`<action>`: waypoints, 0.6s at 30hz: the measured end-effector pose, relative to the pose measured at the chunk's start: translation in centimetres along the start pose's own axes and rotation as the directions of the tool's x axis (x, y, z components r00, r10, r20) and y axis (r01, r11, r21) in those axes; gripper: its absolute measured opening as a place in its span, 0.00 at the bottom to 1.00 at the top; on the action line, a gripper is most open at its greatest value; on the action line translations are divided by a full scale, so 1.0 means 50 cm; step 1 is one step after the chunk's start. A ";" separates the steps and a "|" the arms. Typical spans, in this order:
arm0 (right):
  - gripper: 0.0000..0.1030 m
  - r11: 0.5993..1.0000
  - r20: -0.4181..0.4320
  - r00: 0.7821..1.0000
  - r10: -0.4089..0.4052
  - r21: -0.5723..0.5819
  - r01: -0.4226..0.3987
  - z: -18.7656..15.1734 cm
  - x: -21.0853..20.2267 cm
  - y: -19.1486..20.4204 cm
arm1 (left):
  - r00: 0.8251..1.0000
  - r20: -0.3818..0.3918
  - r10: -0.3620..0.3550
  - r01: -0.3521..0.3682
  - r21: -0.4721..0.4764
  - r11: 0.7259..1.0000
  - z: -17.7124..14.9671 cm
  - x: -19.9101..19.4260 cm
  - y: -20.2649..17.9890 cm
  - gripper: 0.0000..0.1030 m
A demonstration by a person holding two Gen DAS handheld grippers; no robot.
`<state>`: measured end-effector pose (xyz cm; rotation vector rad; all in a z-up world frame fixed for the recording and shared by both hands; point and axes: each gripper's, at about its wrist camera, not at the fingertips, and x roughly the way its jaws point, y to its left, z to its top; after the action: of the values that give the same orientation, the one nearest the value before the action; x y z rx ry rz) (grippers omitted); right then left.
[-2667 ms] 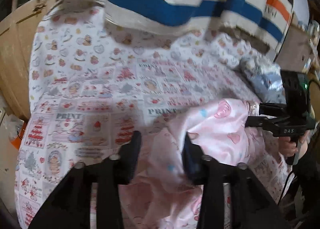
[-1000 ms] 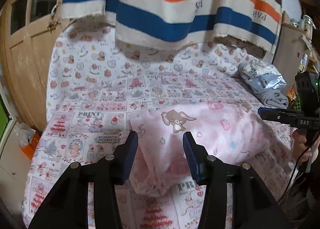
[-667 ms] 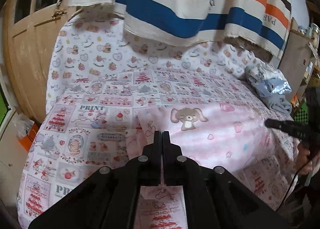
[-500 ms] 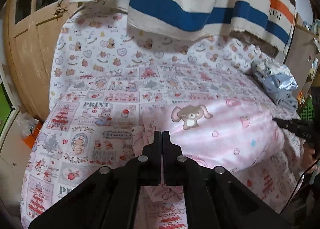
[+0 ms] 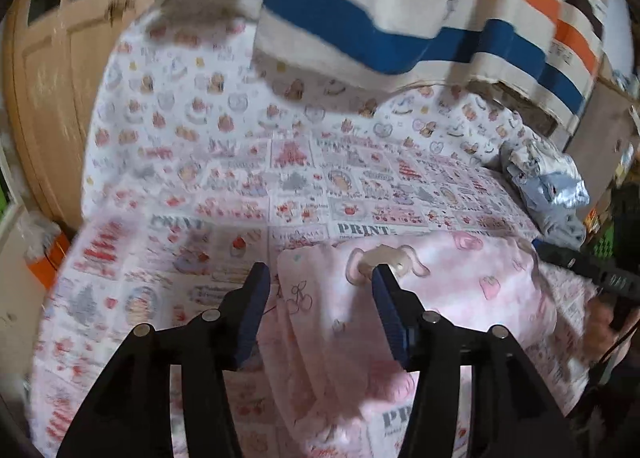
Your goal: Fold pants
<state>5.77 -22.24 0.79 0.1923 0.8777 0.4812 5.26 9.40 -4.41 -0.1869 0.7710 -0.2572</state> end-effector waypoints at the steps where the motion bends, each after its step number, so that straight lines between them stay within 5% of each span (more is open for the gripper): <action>1: 0.50 1.000 -0.021 1.000 -0.006 0.015 0.006 -0.001 0.015 -0.005 | 1.000 -0.014 -0.011 0.011 -0.017 1.000 0.003 0.013 0.006 0.41; 2: 0.40 1.000 -0.032 0.999 -0.004 0.027 0.005 -0.004 0.026 -0.010 | 1.000 -0.022 -0.018 0.017 -0.024 1.000 0.003 0.022 0.009 0.17; 3: 0.14 1.000 -0.034 0.999 -0.001 0.027 0.002 -0.007 0.033 -0.012 | 0.999 -0.035 -0.020 0.019 -0.025 0.999 0.003 0.030 0.010 0.04; 4: 0.02 1.000 -0.038 0.999 -0.006 0.018 0.007 -0.011 0.039 -0.013 | 0.999 -0.046 -0.020 0.018 -0.024 1.000 0.001 0.037 0.011 0.04; 7: 0.03 0.995 -0.039 0.995 -0.095 -0.036 0.094 -0.021 0.045 -0.010 | 0.997 -0.061 0.052 -0.051 0.017 0.999 -0.011 0.048 0.004 0.06; 11: 0.03 0.996 -0.029 0.997 -0.076 -0.046 0.075 -0.024 0.035 -0.019 | 0.996 -0.027 0.081 -0.080 0.045 0.996 -0.025 0.032 0.001 0.09; 13: 0.04 0.994 0.028 0.996 -0.083 -0.066 0.085 -0.027 0.008 -0.020 | 0.998 0.002 0.060 -0.060 0.040 0.997 -0.030 0.006 0.003 0.17; 16: 0.17 0.992 0.097 0.990 -0.103 -0.063 0.109 -0.039 -0.038 -0.029 | 0.998 0.026 0.056 -0.057 0.039 0.998 -0.040 -0.032 0.006 0.48; 18: 0.56 0.995 0.105 0.990 -0.095 -0.026 0.098 -0.048 -0.063 -0.043 | 0.998 0.031 0.060 -0.061 0.028 0.998 -0.047 -0.051 0.008 0.54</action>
<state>2.89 -25.71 0.70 0.1446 0.7736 0.3908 1.90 10.35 -4.47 -0.1393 0.7416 -0.2077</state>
